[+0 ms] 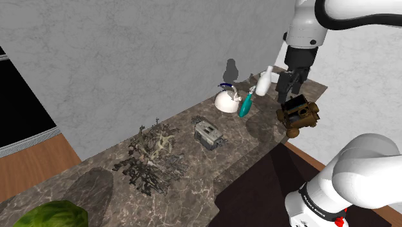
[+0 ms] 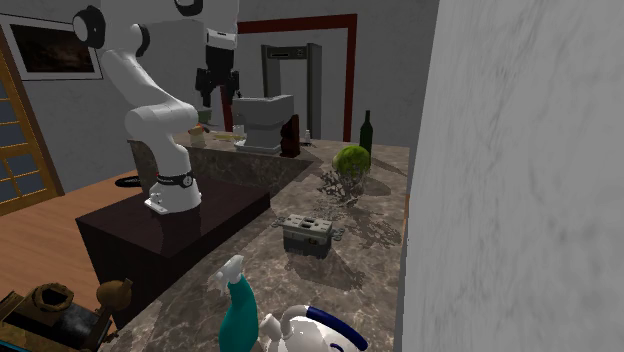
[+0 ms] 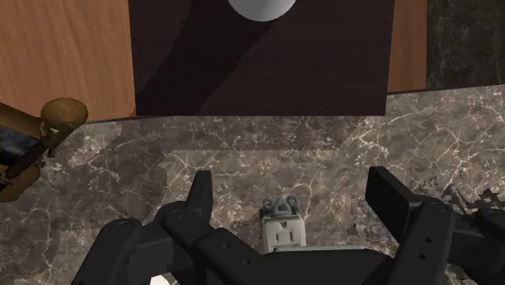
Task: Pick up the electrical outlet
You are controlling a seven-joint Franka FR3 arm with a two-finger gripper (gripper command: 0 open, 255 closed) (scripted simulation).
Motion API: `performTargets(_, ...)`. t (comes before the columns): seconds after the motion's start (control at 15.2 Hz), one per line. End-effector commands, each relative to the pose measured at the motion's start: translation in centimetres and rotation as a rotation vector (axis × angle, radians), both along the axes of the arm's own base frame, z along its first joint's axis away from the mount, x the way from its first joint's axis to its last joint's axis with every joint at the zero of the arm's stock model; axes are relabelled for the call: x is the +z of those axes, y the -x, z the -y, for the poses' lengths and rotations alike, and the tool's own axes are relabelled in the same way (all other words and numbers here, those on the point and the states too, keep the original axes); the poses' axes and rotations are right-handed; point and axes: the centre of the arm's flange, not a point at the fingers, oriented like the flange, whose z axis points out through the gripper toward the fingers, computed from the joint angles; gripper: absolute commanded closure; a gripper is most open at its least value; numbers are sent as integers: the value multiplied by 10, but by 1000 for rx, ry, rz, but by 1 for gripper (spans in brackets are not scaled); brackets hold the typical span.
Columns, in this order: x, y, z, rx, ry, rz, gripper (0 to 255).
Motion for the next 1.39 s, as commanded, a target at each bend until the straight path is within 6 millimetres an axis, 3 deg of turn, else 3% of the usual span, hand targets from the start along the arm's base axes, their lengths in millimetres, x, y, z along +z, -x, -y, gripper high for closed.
performTargets(0.0, 0, 0, 0, 0, 0, 0, 0)
performTargets(1.32, -228, -100, -23, 86, -26, 163, 0)
